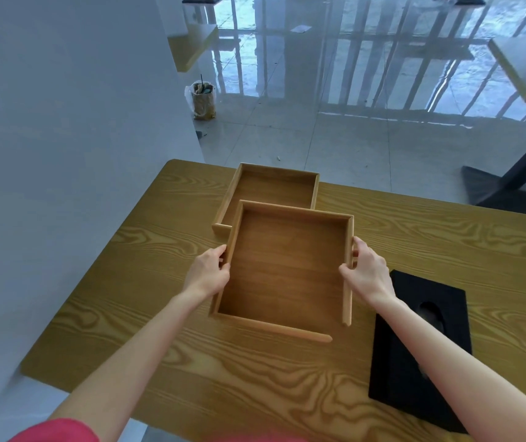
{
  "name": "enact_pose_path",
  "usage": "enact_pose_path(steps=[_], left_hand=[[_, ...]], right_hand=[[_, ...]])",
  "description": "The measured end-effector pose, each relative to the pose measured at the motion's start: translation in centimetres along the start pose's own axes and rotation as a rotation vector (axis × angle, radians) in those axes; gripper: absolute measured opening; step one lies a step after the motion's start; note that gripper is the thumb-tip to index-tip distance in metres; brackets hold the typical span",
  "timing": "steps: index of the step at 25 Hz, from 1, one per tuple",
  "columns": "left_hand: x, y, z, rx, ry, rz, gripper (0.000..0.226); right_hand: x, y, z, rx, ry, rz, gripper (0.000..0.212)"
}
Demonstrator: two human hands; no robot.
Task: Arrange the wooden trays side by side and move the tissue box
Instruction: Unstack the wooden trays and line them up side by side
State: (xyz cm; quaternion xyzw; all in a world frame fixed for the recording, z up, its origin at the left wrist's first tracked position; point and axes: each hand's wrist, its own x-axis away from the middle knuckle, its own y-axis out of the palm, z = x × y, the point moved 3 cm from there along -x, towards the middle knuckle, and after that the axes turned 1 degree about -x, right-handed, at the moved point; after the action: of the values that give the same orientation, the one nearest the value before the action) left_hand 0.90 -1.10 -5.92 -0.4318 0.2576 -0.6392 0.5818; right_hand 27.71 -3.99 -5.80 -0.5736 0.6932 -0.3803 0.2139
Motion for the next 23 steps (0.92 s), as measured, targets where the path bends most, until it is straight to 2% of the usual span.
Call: enact_pose_path(steps=[5, 13, 23], left_hand=[[-1.3, -0.2, 3.9, -0.042, 0.055, 0.020, 0.048], [-5.0, 1.6, 9.8, -0.006, 0.080, 0.021, 0.048], [-10.5, 3.6, 14.8, -0.023, 0.078, 0.035, 0.046]], right_hand=[[-2.7, -2.8, 0.7, 0.026, -0.030, 0.047, 0.064], [-8.1, -6.3, 3.6, 0.064, 0.023, 0.060, 0.063], [-13.9, -7.8, 6.8, 0.018, 0.061, 0.073, 0.062]])
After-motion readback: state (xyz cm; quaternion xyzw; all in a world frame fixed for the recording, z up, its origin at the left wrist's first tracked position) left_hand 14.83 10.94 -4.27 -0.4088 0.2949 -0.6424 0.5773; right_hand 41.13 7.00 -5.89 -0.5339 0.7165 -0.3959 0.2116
